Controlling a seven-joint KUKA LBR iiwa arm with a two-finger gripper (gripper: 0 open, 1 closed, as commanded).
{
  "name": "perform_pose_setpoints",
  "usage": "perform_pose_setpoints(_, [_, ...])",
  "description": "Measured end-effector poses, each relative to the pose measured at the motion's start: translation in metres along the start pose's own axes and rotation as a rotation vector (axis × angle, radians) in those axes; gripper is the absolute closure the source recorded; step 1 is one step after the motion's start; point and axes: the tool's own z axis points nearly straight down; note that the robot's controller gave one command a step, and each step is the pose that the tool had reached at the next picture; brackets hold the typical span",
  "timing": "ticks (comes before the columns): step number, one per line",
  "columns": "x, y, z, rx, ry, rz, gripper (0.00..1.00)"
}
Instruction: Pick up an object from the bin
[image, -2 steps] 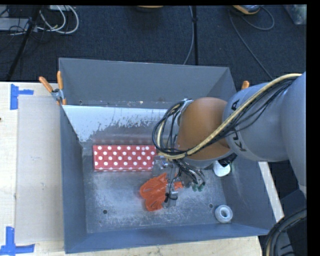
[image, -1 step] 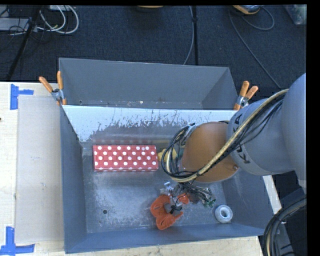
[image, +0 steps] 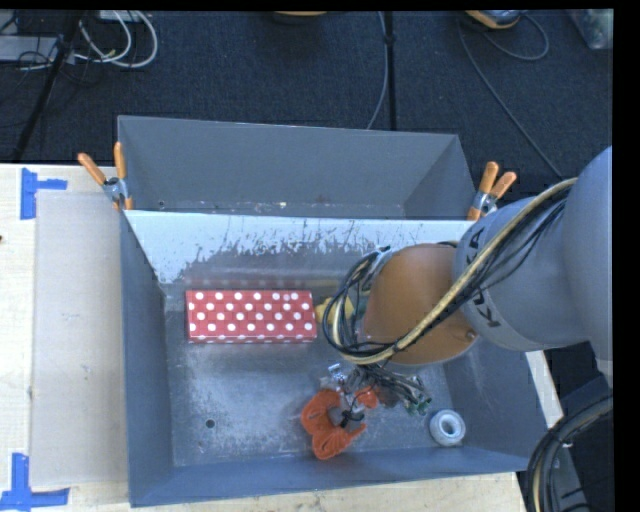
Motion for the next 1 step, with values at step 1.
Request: perform_pose_setpoints(1, [-0.0056, 0.0009, -0.1994, -0.002, 0.003, 0.008, 1.0])
